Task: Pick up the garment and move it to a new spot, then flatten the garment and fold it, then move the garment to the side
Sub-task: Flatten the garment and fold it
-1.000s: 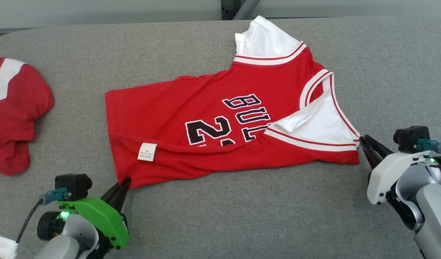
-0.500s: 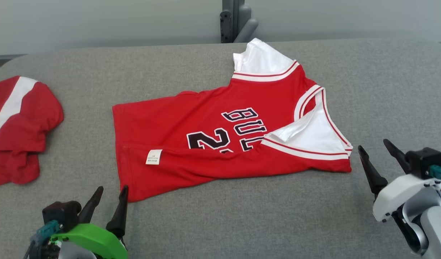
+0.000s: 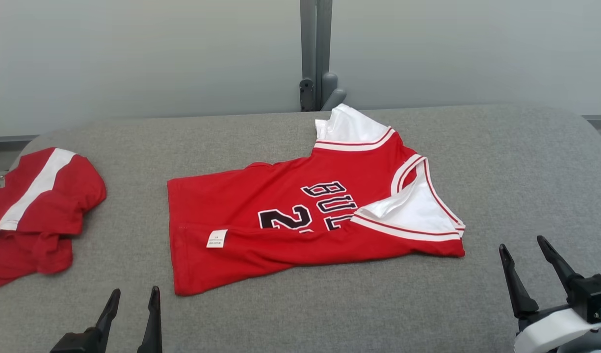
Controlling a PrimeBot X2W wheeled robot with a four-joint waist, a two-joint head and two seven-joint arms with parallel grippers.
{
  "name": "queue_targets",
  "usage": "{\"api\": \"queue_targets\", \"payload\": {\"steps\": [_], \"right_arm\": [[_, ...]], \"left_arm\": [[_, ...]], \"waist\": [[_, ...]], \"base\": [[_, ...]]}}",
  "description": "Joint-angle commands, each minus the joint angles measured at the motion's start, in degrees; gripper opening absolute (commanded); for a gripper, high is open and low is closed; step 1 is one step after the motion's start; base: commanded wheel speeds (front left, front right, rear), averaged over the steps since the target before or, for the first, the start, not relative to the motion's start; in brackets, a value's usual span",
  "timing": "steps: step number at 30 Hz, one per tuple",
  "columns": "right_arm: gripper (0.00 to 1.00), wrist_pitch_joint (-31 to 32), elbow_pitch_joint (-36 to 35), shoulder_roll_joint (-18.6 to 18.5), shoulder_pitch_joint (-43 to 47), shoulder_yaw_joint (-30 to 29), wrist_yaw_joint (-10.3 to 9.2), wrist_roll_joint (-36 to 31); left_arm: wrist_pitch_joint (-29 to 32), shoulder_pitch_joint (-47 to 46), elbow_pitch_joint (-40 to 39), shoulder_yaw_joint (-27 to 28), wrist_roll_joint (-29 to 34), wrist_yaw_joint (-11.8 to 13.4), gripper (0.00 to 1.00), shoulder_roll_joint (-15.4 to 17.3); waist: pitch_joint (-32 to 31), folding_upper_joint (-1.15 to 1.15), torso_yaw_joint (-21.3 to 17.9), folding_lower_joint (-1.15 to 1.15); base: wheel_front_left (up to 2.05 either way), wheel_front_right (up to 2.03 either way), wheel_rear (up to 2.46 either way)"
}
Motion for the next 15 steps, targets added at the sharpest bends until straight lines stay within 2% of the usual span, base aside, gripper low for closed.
{"api": "queue_targets", "payload": {"steps": [1,5,11,15], "right_arm": [[1.00,-0.5,-0.4,0.5,0.9,-0.6,-0.06,-0.6],[1.00,-0.9,-1.1,1.8,2.8,-1.3,-0.06,-1.2],[1.00,-0.8,-2.4,3.3,4.0,-2.4,-0.06,-1.6],[1.00,-0.8,0.6,3.9,2.9,-1.8,-0.06,0.1]], "left_arm": [[-0.3,1.3,-0.4,1.3,2.0,-0.5,1.00,-0.5],[-0.2,3.3,-0.7,4.9,7.1,-2.6,1.00,-3.5],[-0.2,5.0,0.4,10.1,11.2,-6.7,1.00,-7.6],[-0.2,4.4,1.7,12.9,13.5,-9.8,1.00,-9.6]], "waist": [[-1.2,0.00,0.0,0.00],[-1.8,0.00,0.1,0.00],[-1.9,0.00,0.0,0.00],[-1.1,0.00,-0.2,0.00]], "base": [[0.00,0.00,0.00],[0.00,0.00,0.00],[0.00,0.00,0.00],[0.00,0.00,0.00]]}}
